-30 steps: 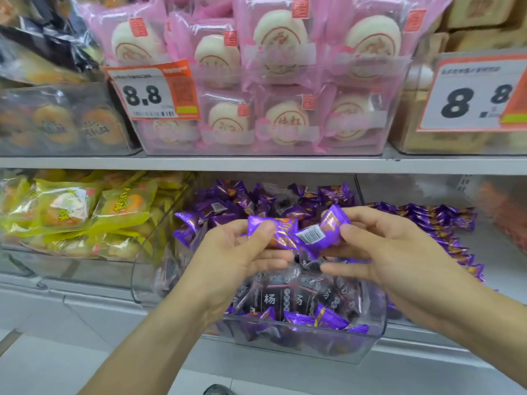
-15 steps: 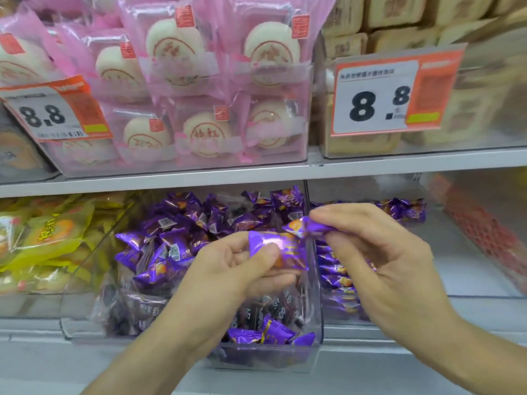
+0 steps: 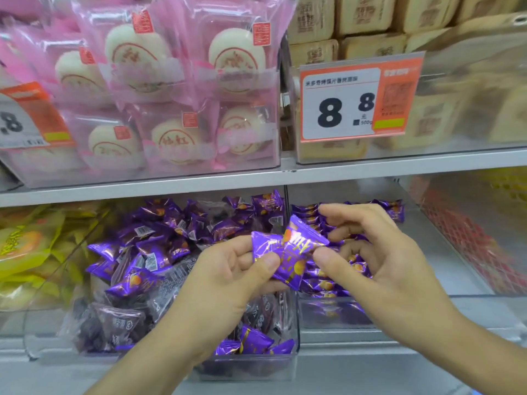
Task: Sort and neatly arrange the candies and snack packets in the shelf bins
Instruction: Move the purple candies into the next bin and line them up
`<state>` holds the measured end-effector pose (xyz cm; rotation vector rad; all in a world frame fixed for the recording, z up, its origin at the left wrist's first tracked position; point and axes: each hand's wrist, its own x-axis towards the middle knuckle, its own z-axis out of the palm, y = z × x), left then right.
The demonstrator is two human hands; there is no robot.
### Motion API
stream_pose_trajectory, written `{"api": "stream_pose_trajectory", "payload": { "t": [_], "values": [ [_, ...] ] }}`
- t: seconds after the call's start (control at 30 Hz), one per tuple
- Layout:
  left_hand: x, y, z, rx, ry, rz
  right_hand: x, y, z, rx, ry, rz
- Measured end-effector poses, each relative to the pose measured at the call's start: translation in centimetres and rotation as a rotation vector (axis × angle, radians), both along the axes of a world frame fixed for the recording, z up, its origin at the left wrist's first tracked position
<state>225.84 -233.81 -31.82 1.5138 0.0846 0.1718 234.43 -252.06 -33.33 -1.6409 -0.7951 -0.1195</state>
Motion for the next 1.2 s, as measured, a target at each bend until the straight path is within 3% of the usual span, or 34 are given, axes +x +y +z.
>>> {"api": "stream_pose_trajectory", "payload": {
  "t": [0.13,0.27,0.47,0.6,1.0,1.2],
  "values": [
    [-0.1,-0.3,0.2,0.097,-0.025,0.000,0.1,-0.3,0.4,0.076,0.301,0.123],
    [-0.1,-0.6,0.2,0.108,-0.036,0.008,-0.5,-0.4,1.1,0.016,0.356,0.197],
    [0.0,0.0,0.5,-0.178,0.008,0.163,-0.4,-0.4,1.9,0.256,0.708,0.168],
    [0.0,0.3,0.6,-0.160,0.057,0.221,-0.2,-0.8,2.0,0.276,0.895,0.257],
    [0.3,-0.9,1.3,-0.360,0.149,0.074,-0.1,-0.5,1.7,0.069,0.678,0.202],
    [0.3,-1.2,1.0,-0.242,0.031,-0.055,0.5,-1.2,1.5,0.036,0.666,0.260]
  ]
}}
